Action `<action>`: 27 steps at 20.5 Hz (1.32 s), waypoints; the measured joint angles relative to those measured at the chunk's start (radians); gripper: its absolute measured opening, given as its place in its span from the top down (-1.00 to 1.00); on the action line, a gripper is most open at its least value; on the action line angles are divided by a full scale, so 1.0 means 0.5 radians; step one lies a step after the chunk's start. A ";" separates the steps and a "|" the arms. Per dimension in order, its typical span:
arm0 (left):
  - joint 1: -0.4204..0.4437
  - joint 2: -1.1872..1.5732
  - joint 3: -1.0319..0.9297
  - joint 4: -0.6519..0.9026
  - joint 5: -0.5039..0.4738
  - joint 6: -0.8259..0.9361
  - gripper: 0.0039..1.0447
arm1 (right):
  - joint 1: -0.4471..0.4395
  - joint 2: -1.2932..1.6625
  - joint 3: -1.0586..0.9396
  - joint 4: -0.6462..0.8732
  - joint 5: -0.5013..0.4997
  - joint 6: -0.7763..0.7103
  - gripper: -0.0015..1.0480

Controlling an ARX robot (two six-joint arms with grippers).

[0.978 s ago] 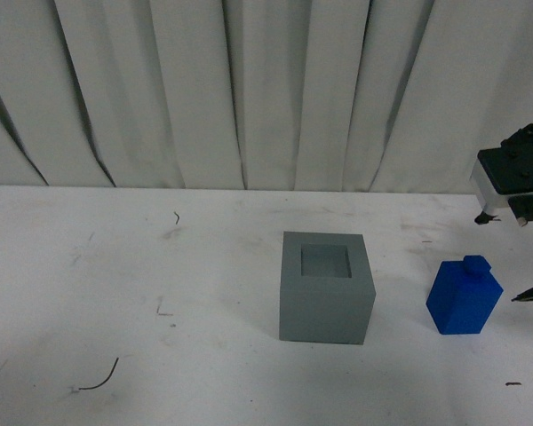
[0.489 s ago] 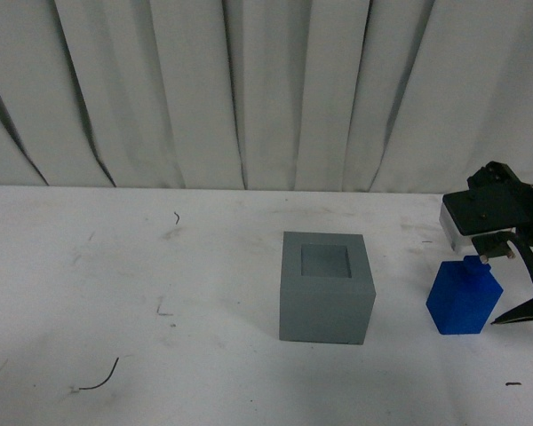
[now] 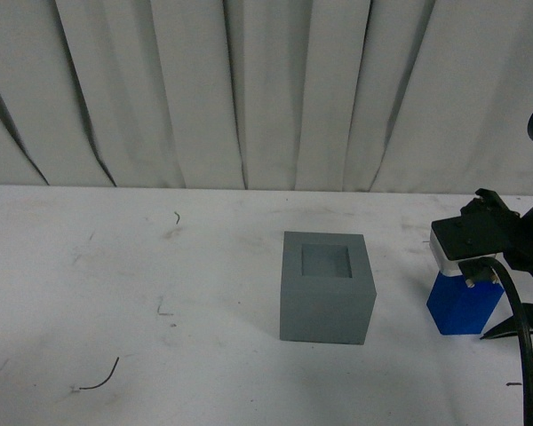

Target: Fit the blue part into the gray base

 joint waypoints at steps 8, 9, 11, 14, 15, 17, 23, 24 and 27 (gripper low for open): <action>0.000 0.000 0.000 0.000 0.000 0.000 -0.88 | -0.020 -0.005 0.008 0.014 -0.030 0.024 0.10; 0.000 0.000 0.000 0.000 0.000 0.000 -0.88 | -0.027 -0.005 0.019 0.006 -0.033 0.031 0.10; 0.000 0.000 0.000 0.000 0.000 0.001 -0.88 | -0.026 -0.009 0.046 -0.050 -0.037 0.037 0.10; 0.000 0.000 0.000 0.000 0.000 0.000 -0.88 | -0.022 -0.019 0.068 -0.084 -0.040 0.038 0.10; 0.000 0.000 0.000 0.000 0.000 0.000 -0.88 | -0.018 -0.024 0.077 -0.091 -0.044 0.039 0.10; 0.000 0.000 0.000 0.000 0.000 0.000 -0.88 | -0.011 -0.034 0.099 -0.109 -0.047 0.040 0.10; 0.000 0.000 0.000 -0.001 0.000 0.001 -0.88 | 0.072 -0.159 0.282 -0.352 -0.107 0.046 0.10; 0.000 0.000 0.000 -0.001 0.000 0.001 -0.88 | 0.098 -0.170 0.331 -0.414 -0.117 0.048 0.10; 0.000 0.000 0.000 -0.001 0.000 0.000 -0.88 | 0.194 -0.175 0.491 -0.597 -0.172 0.086 0.10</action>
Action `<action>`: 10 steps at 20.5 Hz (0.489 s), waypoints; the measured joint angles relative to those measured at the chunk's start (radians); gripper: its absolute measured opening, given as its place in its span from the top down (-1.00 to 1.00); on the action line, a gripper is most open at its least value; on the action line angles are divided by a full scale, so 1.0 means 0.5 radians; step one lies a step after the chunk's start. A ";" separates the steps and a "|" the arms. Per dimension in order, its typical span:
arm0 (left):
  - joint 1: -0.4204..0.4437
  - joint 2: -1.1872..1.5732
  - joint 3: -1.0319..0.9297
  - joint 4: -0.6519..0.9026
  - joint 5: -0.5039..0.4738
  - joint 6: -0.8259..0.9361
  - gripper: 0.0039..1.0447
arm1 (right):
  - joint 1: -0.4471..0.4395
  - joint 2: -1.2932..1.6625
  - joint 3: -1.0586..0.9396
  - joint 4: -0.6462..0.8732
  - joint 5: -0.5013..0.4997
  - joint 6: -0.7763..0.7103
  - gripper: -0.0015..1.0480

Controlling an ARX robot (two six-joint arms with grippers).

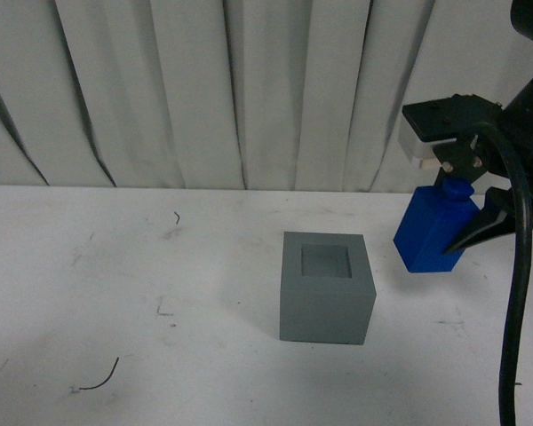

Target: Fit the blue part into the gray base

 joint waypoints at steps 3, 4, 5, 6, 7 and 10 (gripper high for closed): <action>0.000 0.000 0.000 0.000 0.000 0.000 -0.88 | 0.091 0.009 0.163 -0.116 -0.029 0.050 0.10; 0.000 0.000 0.000 0.001 0.000 0.001 -0.88 | 0.125 0.031 0.213 -0.150 -0.031 0.062 0.10; 0.000 0.000 0.000 0.000 0.000 0.000 -0.88 | 0.153 0.063 0.248 -0.166 -0.037 0.075 0.10; 0.000 0.000 0.000 0.001 0.000 0.000 -0.88 | 0.180 0.094 0.267 -0.166 -0.043 0.095 0.10; 0.000 0.000 0.000 0.000 0.000 0.000 -0.88 | 0.211 0.126 0.278 -0.172 -0.069 0.114 0.10; 0.000 0.000 0.000 0.001 0.000 0.001 -0.88 | 0.274 0.155 0.278 -0.136 -0.065 0.163 0.10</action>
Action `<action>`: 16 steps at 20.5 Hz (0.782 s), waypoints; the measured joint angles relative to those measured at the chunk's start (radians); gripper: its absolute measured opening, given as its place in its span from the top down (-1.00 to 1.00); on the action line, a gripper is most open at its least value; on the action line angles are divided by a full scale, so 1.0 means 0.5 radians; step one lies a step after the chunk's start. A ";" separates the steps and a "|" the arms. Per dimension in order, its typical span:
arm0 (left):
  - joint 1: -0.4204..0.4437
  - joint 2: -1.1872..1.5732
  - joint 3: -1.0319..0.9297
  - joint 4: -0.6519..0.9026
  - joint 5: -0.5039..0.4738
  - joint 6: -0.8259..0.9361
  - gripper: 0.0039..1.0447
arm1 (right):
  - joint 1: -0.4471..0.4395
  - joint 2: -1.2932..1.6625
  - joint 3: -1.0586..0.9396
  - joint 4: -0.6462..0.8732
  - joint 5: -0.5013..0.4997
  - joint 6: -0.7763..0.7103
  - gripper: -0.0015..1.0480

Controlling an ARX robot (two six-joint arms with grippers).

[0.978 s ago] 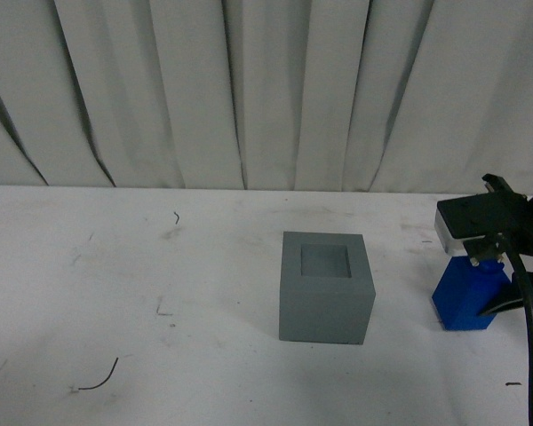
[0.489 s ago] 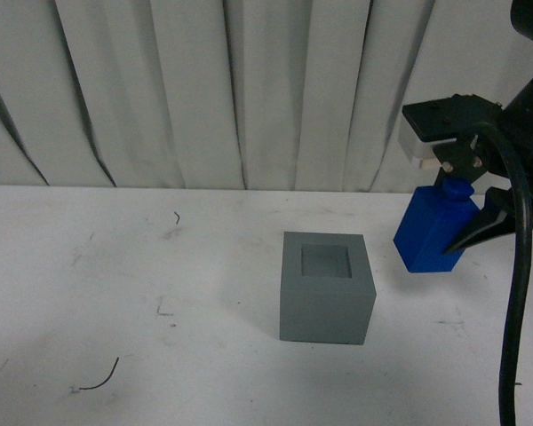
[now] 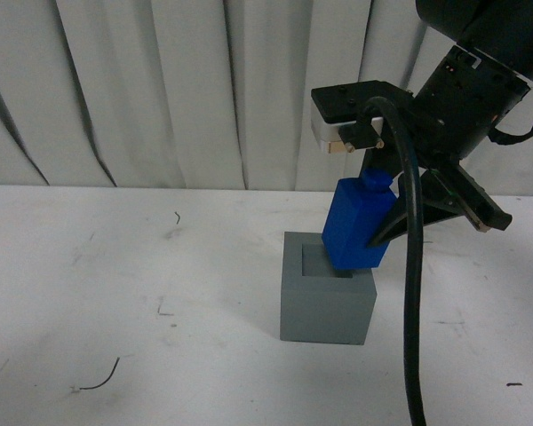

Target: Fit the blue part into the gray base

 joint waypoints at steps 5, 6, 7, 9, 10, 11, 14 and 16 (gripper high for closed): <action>0.000 0.000 0.000 0.000 0.000 0.000 -0.88 | 0.072 0.111 0.079 -0.005 0.028 0.127 0.10; 0.000 0.000 0.000 0.000 0.000 -0.001 -0.88 | 0.073 0.119 0.114 0.001 0.028 0.148 0.10; 0.000 0.000 0.000 0.000 0.000 0.000 -0.88 | 0.071 0.126 0.137 0.003 0.028 0.164 0.10; 0.000 0.000 0.000 0.000 0.000 -0.001 -0.88 | 0.068 0.140 0.138 0.019 0.053 0.195 0.10; 0.000 0.000 0.000 0.000 0.000 -0.001 -0.88 | 0.069 0.153 0.138 0.021 0.063 0.208 0.10; 0.000 0.000 0.000 -0.001 0.000 -0.001 -0.88 | 0.069 0.156 0.137 0.021 0.068 0.215 0.10; 0.000 0.000 0.000 0.000 0.000 -0.001 -0.88 | 0.085 0.156 0.137 0.014 0.091 0.253 0.10; 0.000 0.000 0.000 -0.001 0.000 -0.001 -0.88 | 0.096 0.156 0.135 0.040 0.111 0.269 0.10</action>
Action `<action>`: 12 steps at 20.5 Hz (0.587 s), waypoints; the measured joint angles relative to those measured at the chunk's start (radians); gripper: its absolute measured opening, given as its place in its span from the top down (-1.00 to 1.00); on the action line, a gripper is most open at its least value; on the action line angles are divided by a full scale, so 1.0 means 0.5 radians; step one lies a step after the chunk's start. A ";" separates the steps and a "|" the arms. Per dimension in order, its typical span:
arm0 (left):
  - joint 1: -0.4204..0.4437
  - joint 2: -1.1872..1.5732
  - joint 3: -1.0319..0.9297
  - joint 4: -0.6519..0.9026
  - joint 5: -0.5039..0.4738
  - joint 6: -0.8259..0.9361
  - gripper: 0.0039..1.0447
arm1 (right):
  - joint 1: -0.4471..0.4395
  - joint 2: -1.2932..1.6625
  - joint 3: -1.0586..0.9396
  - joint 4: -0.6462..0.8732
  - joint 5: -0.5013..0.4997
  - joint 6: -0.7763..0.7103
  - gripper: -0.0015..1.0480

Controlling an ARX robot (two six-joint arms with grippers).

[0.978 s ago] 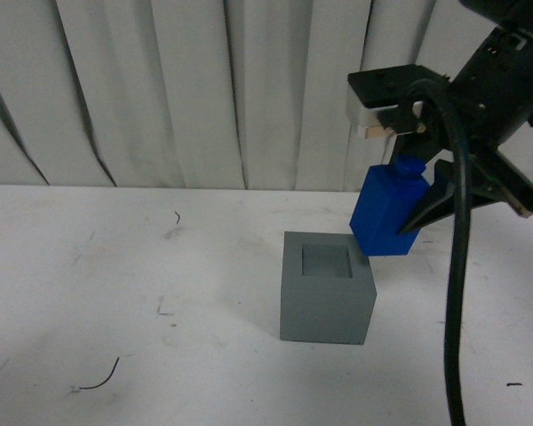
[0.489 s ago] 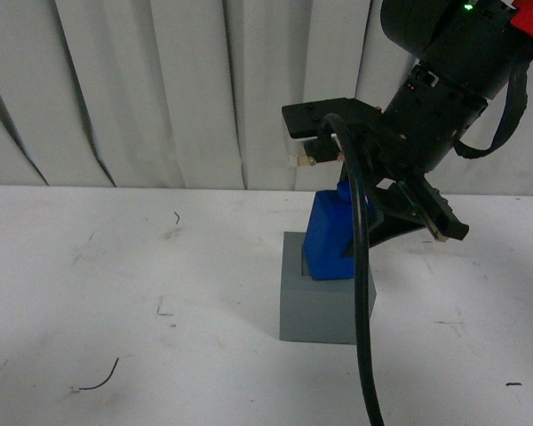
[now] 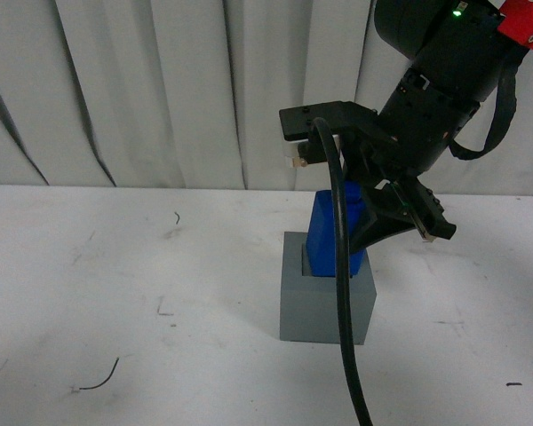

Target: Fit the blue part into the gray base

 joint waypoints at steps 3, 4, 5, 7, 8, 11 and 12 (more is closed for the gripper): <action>0.000 0.000 0.000 0.001 0.000 0.000 -0.88 | 0.008 0.000 -0.004 0.014 0.005 0.045 0.10; 0.000 0.000 0.000 0.001 0.000 0.000 -0.88 | 0.013 0.000 -0.004 0.014 0.010 0.052 0.10; 0.000 0.000 0.000 0.001 0.000 0.001 -0.88 | 0.016 0.000 -0.004 0.013 0.011 0.063 0.10; 0.000 0.000 0.000 0.000 0.000 0.001 -0.88 | 0.028 0.000 -0.005 0.014 0.025 0.082 0.10; 0.000 0.000 0.000 0.001 0.000 0.000 -0.88 | 0.038 0.007 -0.010 0.024 0.031 0.090 0.10; 0.000 0.000 0.000 0.001 0.000 0.000 -0.88 | 0.039 0.007 -0.017 0.027 0.048 0.099 0.10; 0.000 0.000 0.000 0.001 0.000 0.001 -0.88 | 0.039 0.007 -0.020 0.031 0.059 0.103 0.10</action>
